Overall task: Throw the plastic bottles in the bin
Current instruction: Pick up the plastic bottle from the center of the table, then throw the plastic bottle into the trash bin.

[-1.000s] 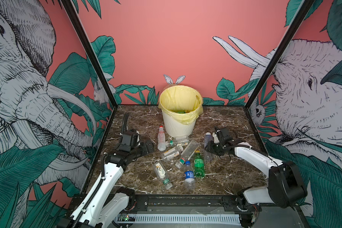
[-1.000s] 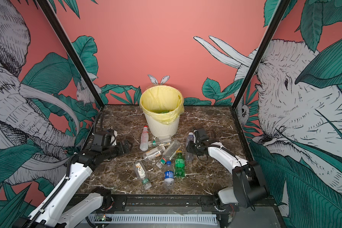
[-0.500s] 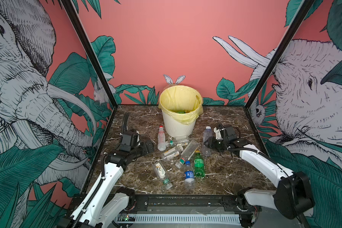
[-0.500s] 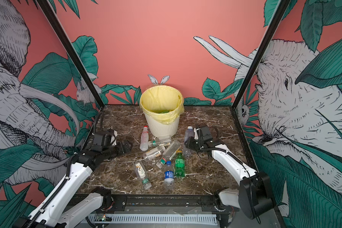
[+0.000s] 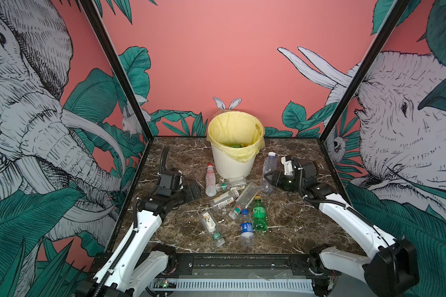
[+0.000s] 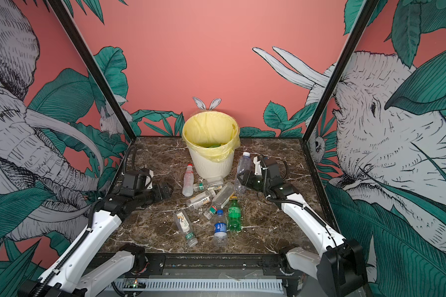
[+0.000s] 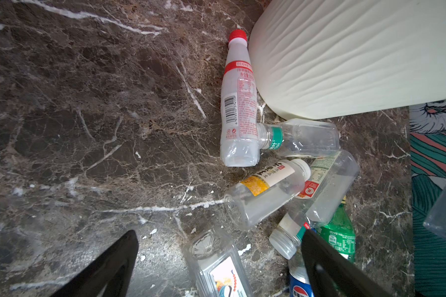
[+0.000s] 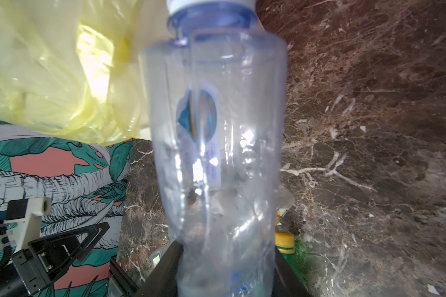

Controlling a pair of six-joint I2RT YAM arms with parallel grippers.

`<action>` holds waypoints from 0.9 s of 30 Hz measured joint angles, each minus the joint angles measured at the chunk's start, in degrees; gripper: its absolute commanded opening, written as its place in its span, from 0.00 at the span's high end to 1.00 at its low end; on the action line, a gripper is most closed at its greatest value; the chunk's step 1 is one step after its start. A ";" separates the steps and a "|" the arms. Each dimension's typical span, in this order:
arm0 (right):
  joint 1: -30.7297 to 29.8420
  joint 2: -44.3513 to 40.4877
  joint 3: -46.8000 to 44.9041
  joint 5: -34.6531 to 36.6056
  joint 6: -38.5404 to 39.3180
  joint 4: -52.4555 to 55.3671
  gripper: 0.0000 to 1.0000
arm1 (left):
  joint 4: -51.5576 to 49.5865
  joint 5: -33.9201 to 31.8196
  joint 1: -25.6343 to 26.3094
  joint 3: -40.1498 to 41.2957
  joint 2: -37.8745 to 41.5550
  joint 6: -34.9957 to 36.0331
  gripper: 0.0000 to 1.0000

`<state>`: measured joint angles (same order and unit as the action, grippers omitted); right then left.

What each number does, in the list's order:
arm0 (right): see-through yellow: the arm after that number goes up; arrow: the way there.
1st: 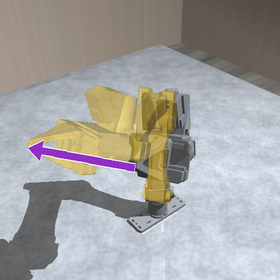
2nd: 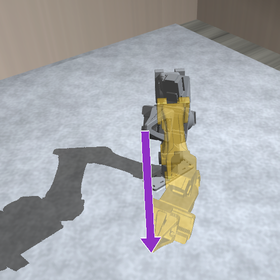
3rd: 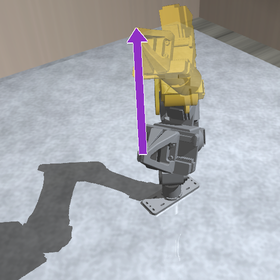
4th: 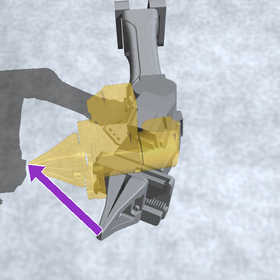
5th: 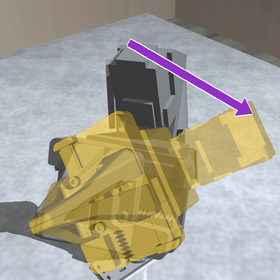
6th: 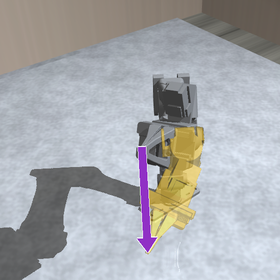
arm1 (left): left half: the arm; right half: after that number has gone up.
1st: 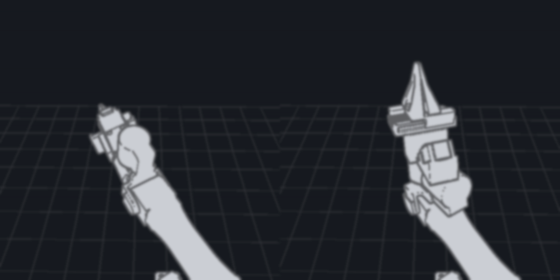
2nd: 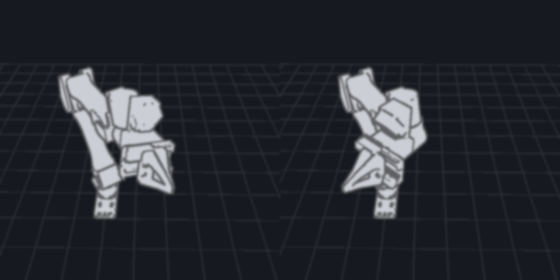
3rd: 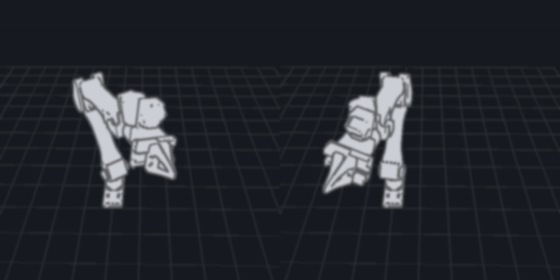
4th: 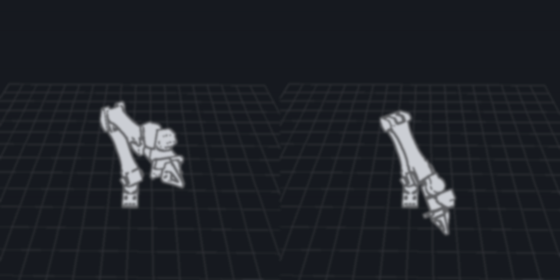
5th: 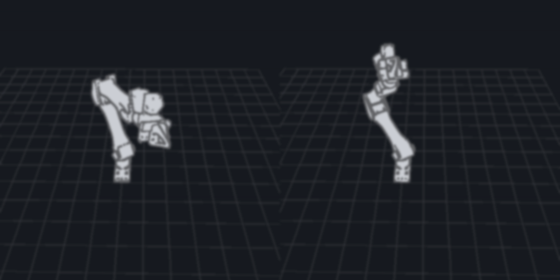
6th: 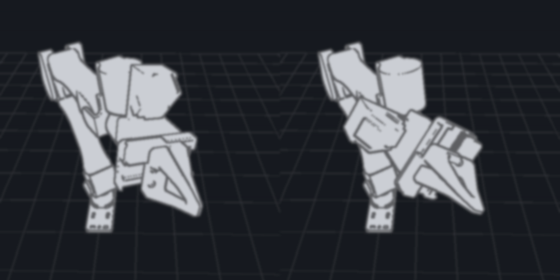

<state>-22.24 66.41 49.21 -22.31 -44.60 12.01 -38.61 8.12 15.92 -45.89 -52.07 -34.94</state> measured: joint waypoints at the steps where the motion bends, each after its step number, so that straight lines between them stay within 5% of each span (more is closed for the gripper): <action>1: 0.00 -0.09 -0.11 -0.24 -0.04 -0.50 0.54 | 0.00 0.00 0.00 0.00 0.00 0.00 0.01; 27: 0.00 -3.58 3.23 -3.89 -0.22 -12.39 0.54 | 0.46 0.00 -0.02 1.38 0.96 -0.59 0.01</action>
<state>-22.24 62.83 52.45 -26.20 -44.82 -0.38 -38.15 8.12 15.90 -44.51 -51.11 -35.53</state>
